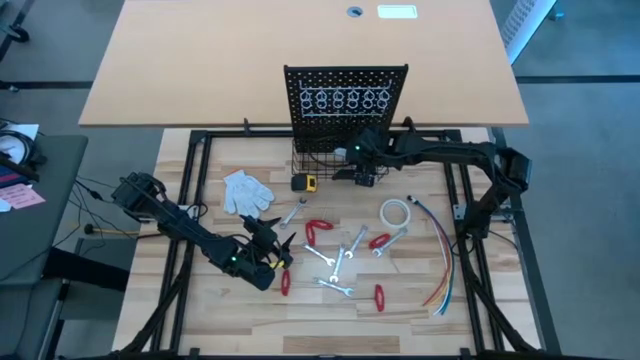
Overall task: Hang tools onto peg board
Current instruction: Put the gray cutter into the black wire basket of the peg board, then put the white masking tape into the black wire basket of the peg board
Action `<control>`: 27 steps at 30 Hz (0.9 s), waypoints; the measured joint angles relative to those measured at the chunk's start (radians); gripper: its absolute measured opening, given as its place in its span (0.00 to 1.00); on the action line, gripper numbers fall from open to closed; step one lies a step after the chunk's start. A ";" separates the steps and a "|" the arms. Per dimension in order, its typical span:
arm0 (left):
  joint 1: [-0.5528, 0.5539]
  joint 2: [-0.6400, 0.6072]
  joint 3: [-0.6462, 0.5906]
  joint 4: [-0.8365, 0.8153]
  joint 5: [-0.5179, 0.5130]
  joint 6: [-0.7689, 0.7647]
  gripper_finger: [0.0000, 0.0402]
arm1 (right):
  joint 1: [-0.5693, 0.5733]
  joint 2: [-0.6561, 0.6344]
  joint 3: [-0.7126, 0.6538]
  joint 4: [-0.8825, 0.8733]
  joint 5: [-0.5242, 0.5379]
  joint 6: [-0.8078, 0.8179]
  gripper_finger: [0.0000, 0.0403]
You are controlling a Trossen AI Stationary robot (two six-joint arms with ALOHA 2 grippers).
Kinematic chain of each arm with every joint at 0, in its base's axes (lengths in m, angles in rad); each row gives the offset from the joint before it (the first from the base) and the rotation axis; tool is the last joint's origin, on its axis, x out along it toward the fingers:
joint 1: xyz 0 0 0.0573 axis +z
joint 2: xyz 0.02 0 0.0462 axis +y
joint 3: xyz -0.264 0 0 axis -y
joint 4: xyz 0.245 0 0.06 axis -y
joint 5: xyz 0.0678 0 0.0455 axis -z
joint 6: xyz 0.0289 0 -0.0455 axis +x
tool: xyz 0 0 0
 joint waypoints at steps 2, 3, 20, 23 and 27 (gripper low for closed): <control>0.000 0.000 0.000 0.000 0.000 -0.001 0.75 | 0.000 0.000 0.000 0.001 0.000 0.005 0.45; 0.000 0.000 0.000 0.000 0.000 -0.001 0.75 | 0.000 0.000 0.000 0.001 0.000 0.005 0.46; 0.000 0.000 0.000 0.000 0.000 -0.001 0.75 | 0.043 -0.052 0.000 -0.003 0.002 -0.024 0.39; 0.000 0.000 0.000 0.000 0.000 -0.001 0.75 | 0.097 -0.098 0.000 -0.022 0.007 -0.024 0.36; -0.002 0.000 0.000 -0.001 0.000 0.003 0.75 | 0.200 -0.176 0.000 -0.064 0.060 -0.007 0.31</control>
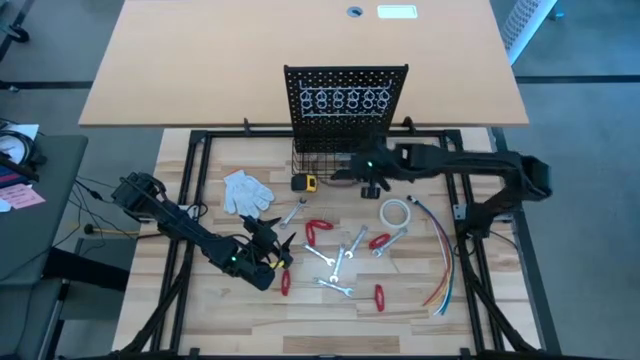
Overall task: Hang tools onto peg board
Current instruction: Put the white masking tape into the black wire basket of the peg board
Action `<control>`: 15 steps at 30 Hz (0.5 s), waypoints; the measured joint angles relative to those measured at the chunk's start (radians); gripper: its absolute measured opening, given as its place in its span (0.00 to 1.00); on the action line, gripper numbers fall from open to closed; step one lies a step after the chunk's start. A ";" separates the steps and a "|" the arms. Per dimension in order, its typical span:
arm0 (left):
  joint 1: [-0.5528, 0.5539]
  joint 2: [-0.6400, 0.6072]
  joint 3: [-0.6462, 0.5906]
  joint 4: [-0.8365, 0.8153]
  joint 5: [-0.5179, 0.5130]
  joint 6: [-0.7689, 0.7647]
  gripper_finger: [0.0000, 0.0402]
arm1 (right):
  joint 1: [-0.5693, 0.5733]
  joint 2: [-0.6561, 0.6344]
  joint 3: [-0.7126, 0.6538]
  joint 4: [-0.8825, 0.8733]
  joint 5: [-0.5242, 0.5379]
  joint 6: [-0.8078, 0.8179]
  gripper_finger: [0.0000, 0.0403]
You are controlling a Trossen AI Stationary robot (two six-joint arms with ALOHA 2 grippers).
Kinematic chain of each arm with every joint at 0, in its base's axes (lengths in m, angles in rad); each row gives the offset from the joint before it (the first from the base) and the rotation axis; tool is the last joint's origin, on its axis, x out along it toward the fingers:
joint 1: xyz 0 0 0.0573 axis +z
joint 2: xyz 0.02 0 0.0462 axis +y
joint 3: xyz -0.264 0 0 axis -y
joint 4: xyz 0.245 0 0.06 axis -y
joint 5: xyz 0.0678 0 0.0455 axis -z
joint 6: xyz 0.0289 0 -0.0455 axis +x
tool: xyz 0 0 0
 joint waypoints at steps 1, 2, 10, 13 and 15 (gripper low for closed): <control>-0.002 0.000 0.000 0.000 0.000 0.000 0.75 | 0.030 -0.021 0.000 -0.010 0.014 0.008 0.30; -0.004 0.000 0.000 0.000 0.000 0.002 0.75 | 0.058 -0.039 0.000 -0.022 0.018 0.017 0.29; -0.013 0.000 0.000 0.000 -0.002 0.018 0.75 | 0.333 -0.194 -0.075 -0.027 0.013 0.066 0.22; -0.013 0.000 0.000 0.000 -0.004 0.018 0.75 | 0.422 -0.256 -0.163 0.032 0.009 0.108 0.20; -0.013 0.000 0.000 0.000 -0.005 0.018 0.75 | 0.469 -0.294 -0.225 0.066 0.009 0.168 0.19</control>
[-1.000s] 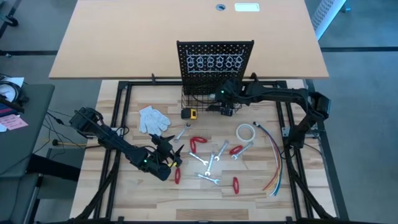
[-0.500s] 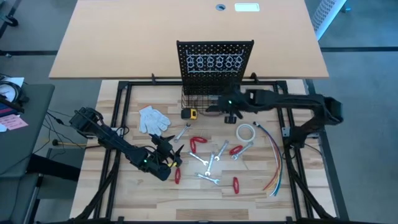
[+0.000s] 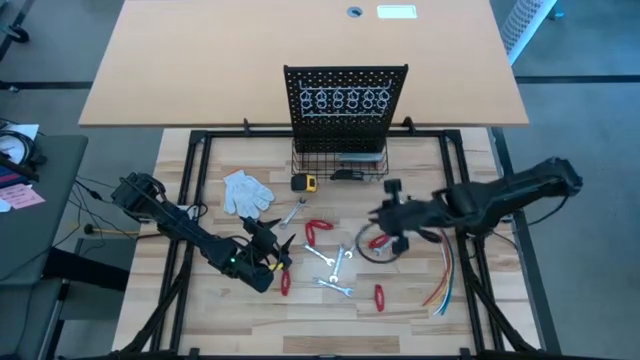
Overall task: Hang tools onto peg board
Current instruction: Put the white masking tape into the black wire basket of the peg board
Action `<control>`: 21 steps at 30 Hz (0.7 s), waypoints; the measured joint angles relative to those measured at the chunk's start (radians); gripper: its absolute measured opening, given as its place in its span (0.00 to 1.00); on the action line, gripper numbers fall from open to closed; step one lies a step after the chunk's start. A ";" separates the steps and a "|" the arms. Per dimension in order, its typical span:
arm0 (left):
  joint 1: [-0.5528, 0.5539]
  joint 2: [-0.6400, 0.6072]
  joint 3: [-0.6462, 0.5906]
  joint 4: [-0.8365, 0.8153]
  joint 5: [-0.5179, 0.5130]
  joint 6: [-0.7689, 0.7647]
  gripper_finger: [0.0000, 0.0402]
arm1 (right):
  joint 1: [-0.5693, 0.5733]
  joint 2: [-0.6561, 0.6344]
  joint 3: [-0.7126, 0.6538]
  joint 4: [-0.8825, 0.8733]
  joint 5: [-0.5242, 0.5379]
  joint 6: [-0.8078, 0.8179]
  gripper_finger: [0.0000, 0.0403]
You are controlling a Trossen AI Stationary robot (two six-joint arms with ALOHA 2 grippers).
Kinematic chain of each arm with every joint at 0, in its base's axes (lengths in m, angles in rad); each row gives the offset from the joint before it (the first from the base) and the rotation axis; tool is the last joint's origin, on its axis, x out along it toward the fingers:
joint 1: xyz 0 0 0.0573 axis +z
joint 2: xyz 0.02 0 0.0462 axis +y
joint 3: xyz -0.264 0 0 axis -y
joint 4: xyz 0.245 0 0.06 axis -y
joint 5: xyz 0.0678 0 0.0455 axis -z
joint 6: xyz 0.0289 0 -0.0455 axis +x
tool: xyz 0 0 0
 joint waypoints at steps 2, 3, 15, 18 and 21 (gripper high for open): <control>-0.001 0.000 0.000 0.001 -0.004 0.000 0.75 | 0.041 -0.027 -0.056 0.015 0.000 0.078 0.18; -0.001 0.000 0.000 0.001 -0.004 0.000 0.75 | 0.060 -0.034 -0.083 0.012 -0.001 0.121 0.18; -0.002 0.000 0.001 0.066 -0.036 0.064 0.75 | 0.121 0.040 -0.256 0.032 -0.001 0.428 0.18; -0.002 0.000 0.001 0.119 -0.035 0.132 0.75 | 0.057 0.072 -0.256 -0.008 -0.019 0.452 0.20; -0.002 0.000 0.002 0.132 -0.019 0.164 0.75 | -0.026 0.093 -0.259 -0.020 -0.082 0.445 0.26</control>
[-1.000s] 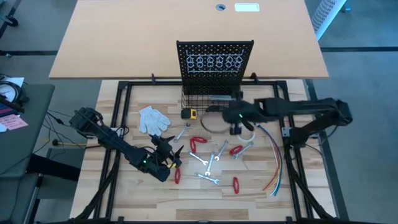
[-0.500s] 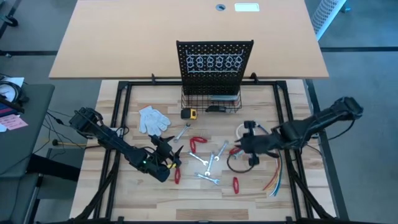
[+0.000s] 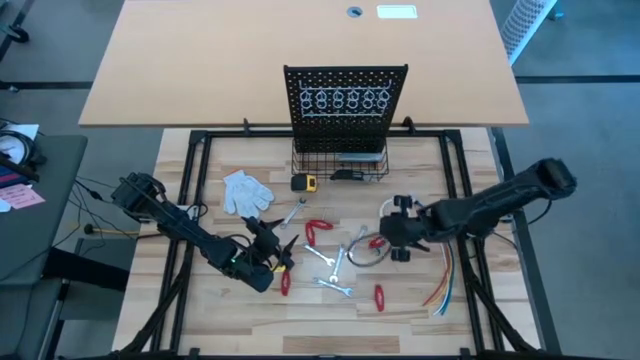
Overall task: Hang tools onto peg board
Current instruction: Put the white masking tape into the black wire basket of the peg board
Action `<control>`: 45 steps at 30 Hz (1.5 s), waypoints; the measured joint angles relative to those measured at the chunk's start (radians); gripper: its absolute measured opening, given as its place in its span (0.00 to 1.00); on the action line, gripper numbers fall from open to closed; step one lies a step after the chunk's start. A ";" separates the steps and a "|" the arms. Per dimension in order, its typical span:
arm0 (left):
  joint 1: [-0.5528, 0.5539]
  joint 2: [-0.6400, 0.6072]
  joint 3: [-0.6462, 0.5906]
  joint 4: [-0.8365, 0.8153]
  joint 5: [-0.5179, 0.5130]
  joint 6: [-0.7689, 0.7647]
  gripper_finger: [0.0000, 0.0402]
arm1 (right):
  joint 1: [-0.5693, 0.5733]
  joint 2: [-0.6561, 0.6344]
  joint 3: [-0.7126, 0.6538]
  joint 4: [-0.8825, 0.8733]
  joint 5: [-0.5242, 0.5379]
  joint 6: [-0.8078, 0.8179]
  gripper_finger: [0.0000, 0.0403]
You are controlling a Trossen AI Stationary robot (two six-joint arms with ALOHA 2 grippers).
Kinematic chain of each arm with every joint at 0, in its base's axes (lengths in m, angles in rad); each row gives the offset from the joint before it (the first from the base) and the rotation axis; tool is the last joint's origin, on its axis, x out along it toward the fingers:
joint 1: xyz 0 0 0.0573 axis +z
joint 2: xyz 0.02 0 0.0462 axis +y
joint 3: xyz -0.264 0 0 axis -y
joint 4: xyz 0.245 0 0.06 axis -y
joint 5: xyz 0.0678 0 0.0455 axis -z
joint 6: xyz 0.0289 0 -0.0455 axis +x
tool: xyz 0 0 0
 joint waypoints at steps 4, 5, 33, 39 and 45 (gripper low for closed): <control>-0.001 0.000 0.000 -0.001 0.019 0.001 0.75 | -0.112 0.000 -0.058 0.041 -0.132 -0.050 0.39; -0.002 0.000 0.000 -0.001 0.021 0.001 0.75 | -0.138 -0.001 -0.077 0.049 -0.156 -0.054 0.42; 0.032 0.000 -0.010 -0.003 0.038 -0.117 0.75 | -0.261 -0.003 -0.274 0.240 -0.285 -0.143 0.11; 0.086 0.000 -0.010 0.047 0.206 -0.070 0.75 | -0.224 -0.001 -0.214 0.231 -0.277 -0.202 0.10; 0.146 0.000 -0.008 0.265 0.413 0.252 0.75 | -0.159 -0.001 -0.140 0.311 -0.202 -0.216 0.12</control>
